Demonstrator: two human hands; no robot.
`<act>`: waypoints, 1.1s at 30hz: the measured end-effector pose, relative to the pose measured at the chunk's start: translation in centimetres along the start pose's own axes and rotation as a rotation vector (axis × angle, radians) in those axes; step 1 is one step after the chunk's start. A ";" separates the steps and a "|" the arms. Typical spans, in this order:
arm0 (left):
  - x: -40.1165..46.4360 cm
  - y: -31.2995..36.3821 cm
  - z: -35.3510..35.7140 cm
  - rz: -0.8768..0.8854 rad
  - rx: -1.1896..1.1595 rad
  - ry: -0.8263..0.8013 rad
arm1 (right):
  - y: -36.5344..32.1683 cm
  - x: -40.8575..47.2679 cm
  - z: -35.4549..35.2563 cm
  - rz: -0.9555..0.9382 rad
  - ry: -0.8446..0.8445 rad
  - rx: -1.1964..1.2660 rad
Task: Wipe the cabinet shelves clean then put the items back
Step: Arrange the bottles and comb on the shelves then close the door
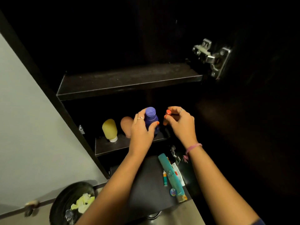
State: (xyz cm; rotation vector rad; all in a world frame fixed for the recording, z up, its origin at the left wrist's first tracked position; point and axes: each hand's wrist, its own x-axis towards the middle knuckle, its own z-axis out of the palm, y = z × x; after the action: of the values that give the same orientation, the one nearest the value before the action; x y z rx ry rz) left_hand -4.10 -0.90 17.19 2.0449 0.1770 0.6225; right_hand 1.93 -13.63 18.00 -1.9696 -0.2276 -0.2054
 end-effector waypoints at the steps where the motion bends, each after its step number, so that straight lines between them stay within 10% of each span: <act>1: 0.5 0.0 0.3 -0.018 0.030 0.001 | 0.1 0.6 0.3 -0.003 -0.008 -0.017; 24: 1.5 -3.1 2.9 -0.256 0.051 0.018 | 5.7 0.4 2.7 0.063 -0.178 -0.039; 33: -0.4 -4.5 3.5 -0.216 -0.063 0.095 | 6.7 -3.7 2.7 0.047 0.066 0.027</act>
State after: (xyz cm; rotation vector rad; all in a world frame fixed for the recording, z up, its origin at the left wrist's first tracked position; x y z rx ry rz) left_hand -2.18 -1.34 11.78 1.9055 0.4227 0.5827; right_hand 0.11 -13.97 10.09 -1.9355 -0.1404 -0.2357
